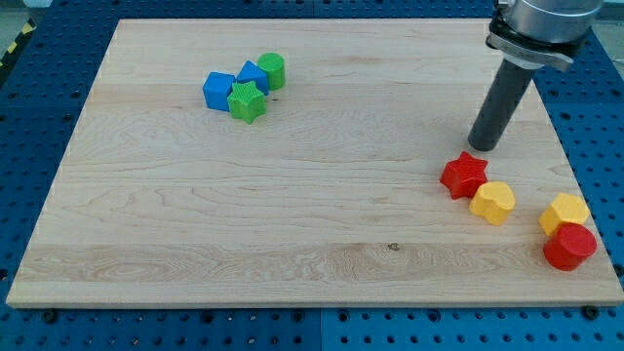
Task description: Push the red star towards the bottom right
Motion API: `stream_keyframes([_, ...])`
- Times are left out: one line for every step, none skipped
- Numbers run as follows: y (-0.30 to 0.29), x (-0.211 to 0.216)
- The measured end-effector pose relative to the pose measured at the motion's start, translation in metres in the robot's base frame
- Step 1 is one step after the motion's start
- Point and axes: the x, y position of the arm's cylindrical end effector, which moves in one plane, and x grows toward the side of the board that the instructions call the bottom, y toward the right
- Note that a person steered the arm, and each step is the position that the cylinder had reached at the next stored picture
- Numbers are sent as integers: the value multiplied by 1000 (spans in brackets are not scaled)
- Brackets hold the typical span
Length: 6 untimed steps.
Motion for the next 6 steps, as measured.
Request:
stream_keyframes([-12, 9])
stream_keyframes([-27, 28])
stream_keyframes([-39, 32])
stream_keyframes([-41, 40])
stream_keyframes([-35, 48])
stream_keyframes([-19, 57])
